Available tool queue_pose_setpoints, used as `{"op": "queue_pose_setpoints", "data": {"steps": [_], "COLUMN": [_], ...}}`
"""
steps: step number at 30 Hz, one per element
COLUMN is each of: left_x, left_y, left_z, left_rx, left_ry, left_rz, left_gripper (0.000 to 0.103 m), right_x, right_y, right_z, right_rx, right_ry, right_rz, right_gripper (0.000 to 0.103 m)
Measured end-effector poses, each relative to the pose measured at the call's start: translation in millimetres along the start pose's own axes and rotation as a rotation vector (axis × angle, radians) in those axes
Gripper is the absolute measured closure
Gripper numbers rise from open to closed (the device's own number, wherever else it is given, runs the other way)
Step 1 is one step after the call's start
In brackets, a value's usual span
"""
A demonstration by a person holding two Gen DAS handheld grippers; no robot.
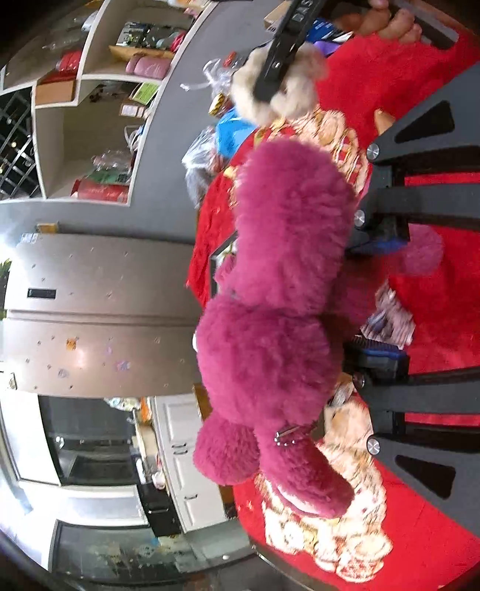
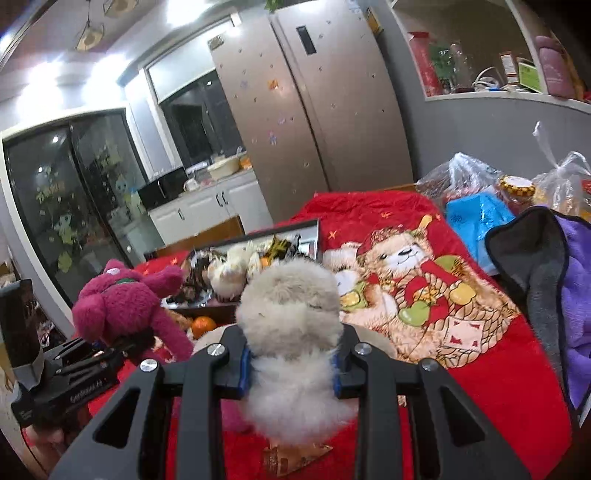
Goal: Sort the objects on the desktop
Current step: 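Lift both plushes and carry them over the black tray box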
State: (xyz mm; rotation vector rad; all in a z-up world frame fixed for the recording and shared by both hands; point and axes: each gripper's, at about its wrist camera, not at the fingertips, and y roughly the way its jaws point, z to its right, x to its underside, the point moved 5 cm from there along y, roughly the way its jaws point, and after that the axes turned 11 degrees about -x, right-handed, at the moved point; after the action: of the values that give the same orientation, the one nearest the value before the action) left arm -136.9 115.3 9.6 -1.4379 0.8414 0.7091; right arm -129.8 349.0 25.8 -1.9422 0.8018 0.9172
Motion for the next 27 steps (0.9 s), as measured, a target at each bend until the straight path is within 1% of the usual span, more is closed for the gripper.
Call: {"op": "queue_pose_setpoints", "data": {"steps": [4, 10, 20, 27], "left_x": [-11, -20, -20, -20], "left_y": [-6, -13, -13, -9], "left_z": [-16, -33, -33, -32], "left_rx": [-0.026, -0.059, -0.058, -0.061], "left_ry": [-0.025, -0.041, -0.031, -0.011], "left_rz": [0.033, 0.061, 0.059, 0.044], "left_gripper": [0.066, 0.066, 0.066, 0.066], "right_x": [-1, 6, 23, 24], "right_y": [-1, 8, 32, 41], "right_z": [-6, -19, -31, -42], "right_rx": [-0.015, -0.038, -0.056, -0.071], "right_ry": [0.009, -0.005, -0.028, -0.04], "right_rz": [0.006, -0.015, -0.074, -0.09], "right_gripper": [0.072, 0.072, 0.072, 0.072]}}
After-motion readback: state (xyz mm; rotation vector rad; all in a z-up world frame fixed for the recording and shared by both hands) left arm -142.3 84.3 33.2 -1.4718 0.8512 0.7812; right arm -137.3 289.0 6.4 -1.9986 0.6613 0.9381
